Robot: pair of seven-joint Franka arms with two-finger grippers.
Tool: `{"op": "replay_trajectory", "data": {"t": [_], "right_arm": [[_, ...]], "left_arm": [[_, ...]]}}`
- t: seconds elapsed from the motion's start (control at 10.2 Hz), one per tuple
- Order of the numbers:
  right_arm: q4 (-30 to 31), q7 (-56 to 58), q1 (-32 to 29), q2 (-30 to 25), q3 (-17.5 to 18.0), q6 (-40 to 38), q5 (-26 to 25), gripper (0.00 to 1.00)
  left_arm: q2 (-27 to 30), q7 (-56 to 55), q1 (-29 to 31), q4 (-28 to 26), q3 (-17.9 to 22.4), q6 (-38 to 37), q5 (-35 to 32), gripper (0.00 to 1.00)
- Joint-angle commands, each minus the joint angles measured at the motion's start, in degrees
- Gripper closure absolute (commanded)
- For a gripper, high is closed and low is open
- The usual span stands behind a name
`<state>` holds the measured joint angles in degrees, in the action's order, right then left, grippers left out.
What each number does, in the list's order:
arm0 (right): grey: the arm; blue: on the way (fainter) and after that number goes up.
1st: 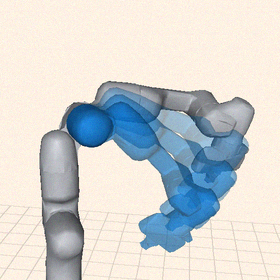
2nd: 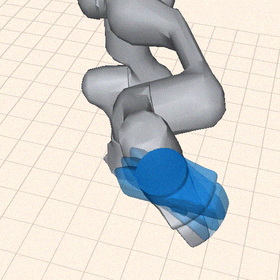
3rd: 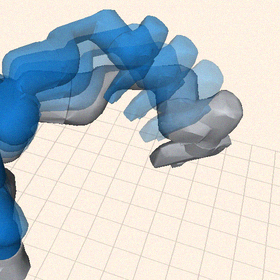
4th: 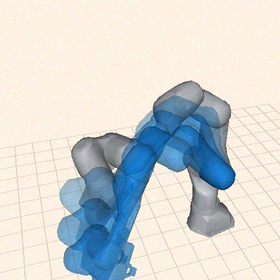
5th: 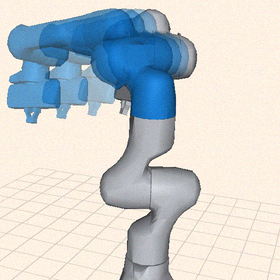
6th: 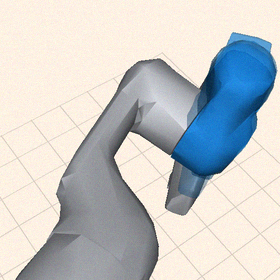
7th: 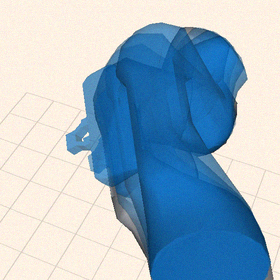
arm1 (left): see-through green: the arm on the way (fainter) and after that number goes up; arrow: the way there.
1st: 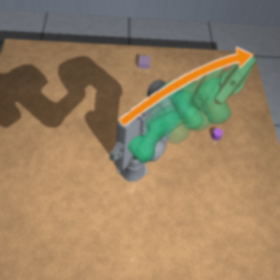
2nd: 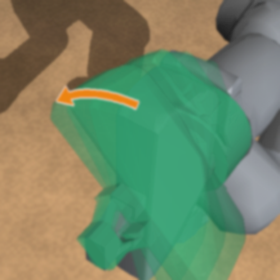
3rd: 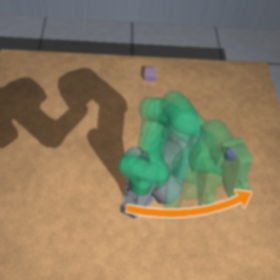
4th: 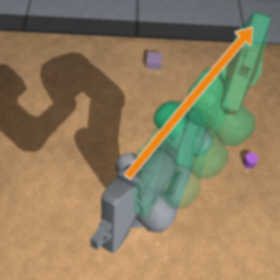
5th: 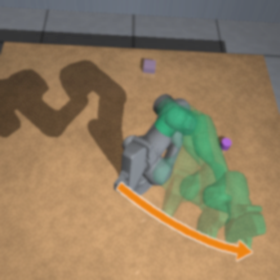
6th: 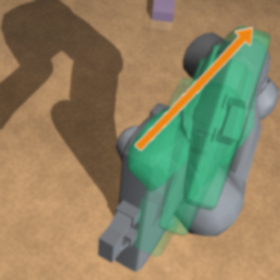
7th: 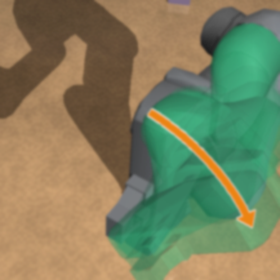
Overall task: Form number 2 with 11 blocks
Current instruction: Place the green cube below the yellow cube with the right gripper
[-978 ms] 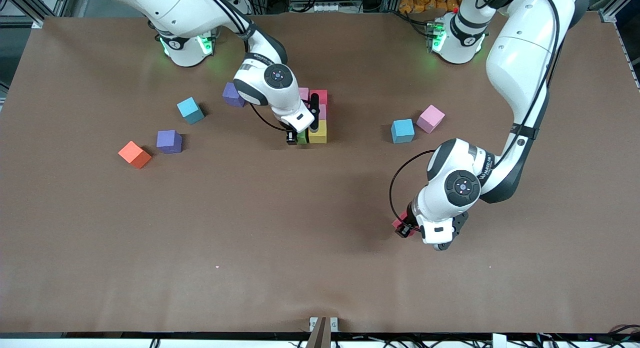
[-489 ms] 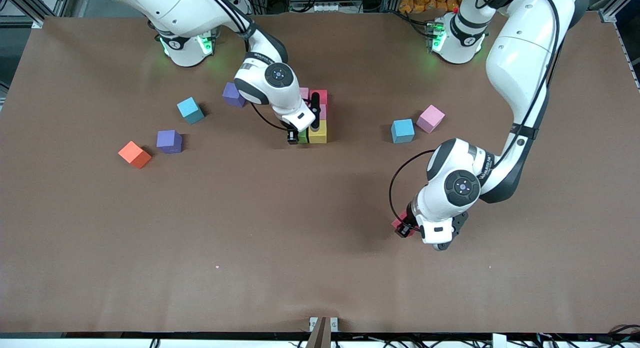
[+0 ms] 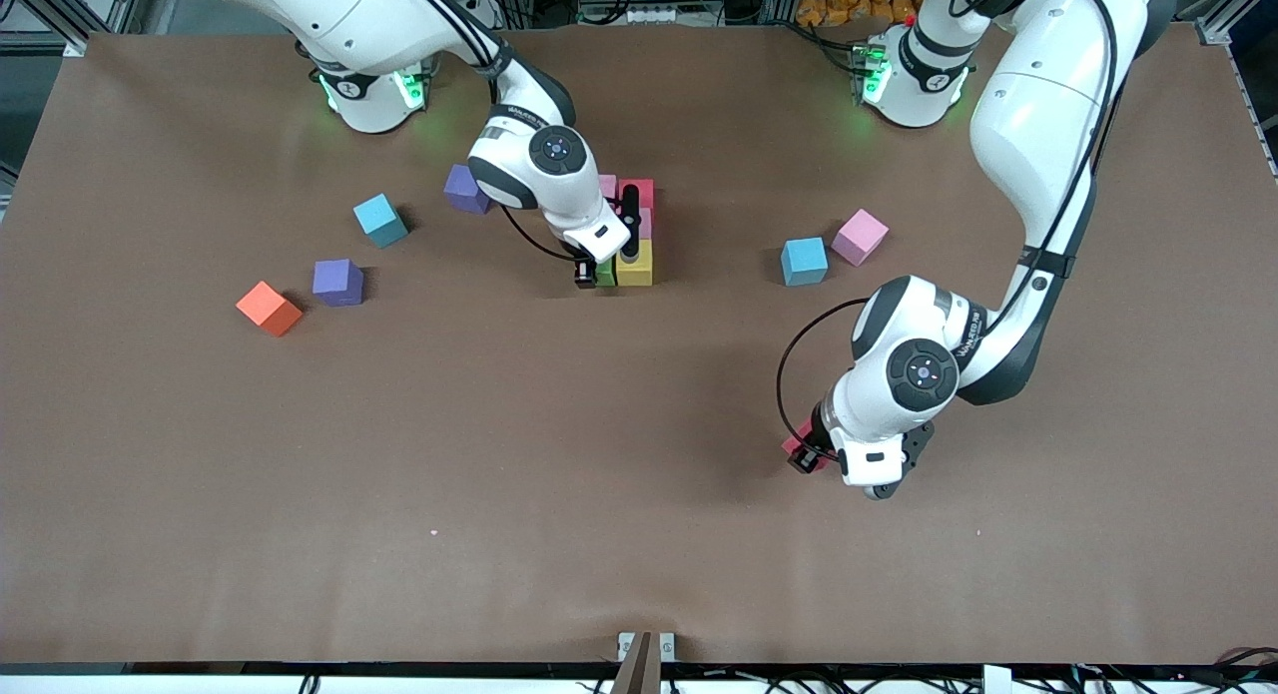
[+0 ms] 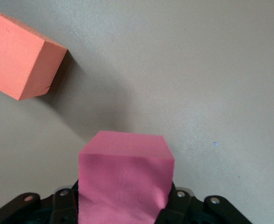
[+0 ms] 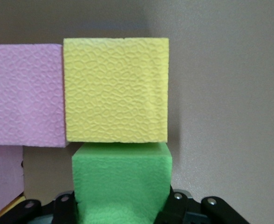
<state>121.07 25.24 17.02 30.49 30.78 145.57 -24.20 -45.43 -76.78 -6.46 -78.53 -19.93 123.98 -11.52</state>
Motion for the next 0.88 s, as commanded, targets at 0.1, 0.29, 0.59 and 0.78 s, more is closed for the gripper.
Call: {"op": "replay_trajectory", "data": {"t": [0.1, 0.29, 0.59, 0.78], "right_arm": [[-1.02, -1.77, 0.56, 0.89, -0.02, 0.5, -1.72, 0.69], [-1.02, -1.77, 0.65, 1.5, -0.11, 1.9, -1.64, 0.52], [-1.02, -1.6, 0.65, 1.59, -0.2, 2.79, -1.72, 0.0], [-0.93, -1.6, 0.65, 1.59, -0.2, 2.79, -1.64, 0.0]], "left_arm": [[1.31, -0.83, 0.05, -1.01, -0.11, -1.02, 1.33, 0.86], [1.31, -0.83, 0.05, -1.01, -0.11, -1.02, 1.33, 0.86], [1.4, -0.83, 0.05, -1.01, -0.2, -1.11, 1.41, 0.86], [1.4, -0.83, 0.05, -1.01, -0.2, -1.11, 1.41, 0.86]]}}
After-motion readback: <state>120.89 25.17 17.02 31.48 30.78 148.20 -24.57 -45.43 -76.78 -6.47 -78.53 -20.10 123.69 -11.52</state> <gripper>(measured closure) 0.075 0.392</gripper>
